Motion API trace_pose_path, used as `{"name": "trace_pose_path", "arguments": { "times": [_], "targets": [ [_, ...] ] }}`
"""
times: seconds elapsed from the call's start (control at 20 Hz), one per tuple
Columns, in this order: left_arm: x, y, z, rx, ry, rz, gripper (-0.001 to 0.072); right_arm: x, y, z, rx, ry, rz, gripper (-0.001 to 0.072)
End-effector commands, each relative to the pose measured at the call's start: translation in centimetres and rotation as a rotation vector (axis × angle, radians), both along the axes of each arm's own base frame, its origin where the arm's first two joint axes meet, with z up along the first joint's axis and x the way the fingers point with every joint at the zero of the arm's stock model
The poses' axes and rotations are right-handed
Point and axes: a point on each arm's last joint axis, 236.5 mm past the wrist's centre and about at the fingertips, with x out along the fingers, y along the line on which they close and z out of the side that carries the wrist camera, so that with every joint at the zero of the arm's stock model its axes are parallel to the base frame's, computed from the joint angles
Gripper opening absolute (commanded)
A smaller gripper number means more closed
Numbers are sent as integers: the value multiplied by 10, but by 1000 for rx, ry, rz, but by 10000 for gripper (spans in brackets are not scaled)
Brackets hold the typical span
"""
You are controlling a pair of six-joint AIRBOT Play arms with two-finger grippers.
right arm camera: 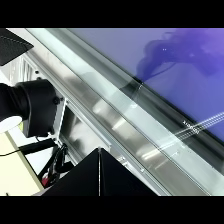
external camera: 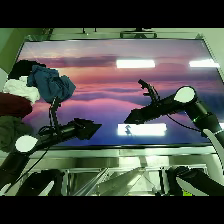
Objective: Fold the shirts.
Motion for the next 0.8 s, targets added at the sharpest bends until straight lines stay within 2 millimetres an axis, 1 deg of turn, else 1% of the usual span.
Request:
{"name": "trace_pose_path", "arguments": {
  "times": [0.0,0.05,0.1,0.15,0.2,0.25,0.3,0.35,0.4,0.45,0.5,0.55,0.6,0.65,0.75],
  "targets": [
    [19,8,20,-22,-33,70,720,6,5,5,29,-8,-26,16],
    [33,19,30,-26,-47,118,702,11,9,11,60,-11,-47,16],
    [50,38,35,5,-49,173,704,14,12,16,85,-12,-64,16],
    [69,66,31,72,-28,232,705,21,16,20,108,-20,-92,16],
    [85,98,24,149,5,291,705,27,17,23,124,-30,-117,16],
    [102,135,18,226,34,353,705,34,17,23,125,-46,-141,16],
    [121,177,13,278,69,435,705,41,17,22,125,-58,-163,16],
    [141,217,11,292,103,520,705,48,17,20,124,-64,-184,16],
    [158,250,10,301,116,580,706,58,15,18,121,-78,-215,19],
    [176,282,5,320,121,618,706,71,10,15,115,-125,-239,82],
    [191,307,-3,336,131,640,708,86,2,12,102,-175,-267,358],
    [204,327,-17,348,157,650,714,103,-11,7,79,-202,-319,588],
    [218,342,-34,341,196,656,713,117,-26,3,58,-216,-367,611],
    [232,351,-54,336,234,651,714,130,-43,-1,45,-219,-416,611],
    [256,359,-95,360,293,616,713,149,-76,-6,29,-212,-503,611]
  ]
}}
